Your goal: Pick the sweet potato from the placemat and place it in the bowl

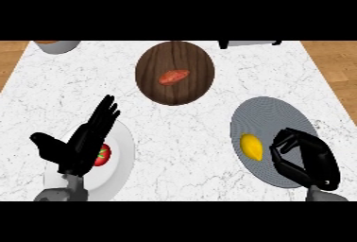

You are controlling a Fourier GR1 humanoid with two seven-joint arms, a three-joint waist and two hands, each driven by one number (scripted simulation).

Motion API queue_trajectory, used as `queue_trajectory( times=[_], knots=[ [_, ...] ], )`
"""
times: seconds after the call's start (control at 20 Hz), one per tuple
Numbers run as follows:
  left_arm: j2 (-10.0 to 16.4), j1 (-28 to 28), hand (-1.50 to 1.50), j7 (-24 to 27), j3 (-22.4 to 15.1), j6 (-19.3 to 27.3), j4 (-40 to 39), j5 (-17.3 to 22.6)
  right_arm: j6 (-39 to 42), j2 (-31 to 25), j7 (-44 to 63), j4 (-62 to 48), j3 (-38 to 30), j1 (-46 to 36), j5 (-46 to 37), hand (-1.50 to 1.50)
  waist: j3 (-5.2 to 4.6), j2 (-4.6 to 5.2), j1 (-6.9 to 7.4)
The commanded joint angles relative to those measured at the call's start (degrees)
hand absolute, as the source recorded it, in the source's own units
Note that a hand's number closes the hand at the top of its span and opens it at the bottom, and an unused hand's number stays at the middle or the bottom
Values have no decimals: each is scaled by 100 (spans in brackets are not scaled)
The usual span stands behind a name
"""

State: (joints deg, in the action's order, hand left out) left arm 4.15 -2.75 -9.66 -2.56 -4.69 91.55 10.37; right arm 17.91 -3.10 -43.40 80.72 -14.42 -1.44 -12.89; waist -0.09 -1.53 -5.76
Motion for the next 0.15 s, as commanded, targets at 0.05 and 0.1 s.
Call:
queue_trajectory(
  times=[0.05,0.1],
  knots=[
    [26,46,0,-21,17,-5,101,15,736,-277,-1068,872,294,2457,-111,150,1,47,27],
    [-56,146,0,-7,-97,60,203,-68,847,-361,-1191,1042,466,2854,-206,150,1,39,64]
  ],
)
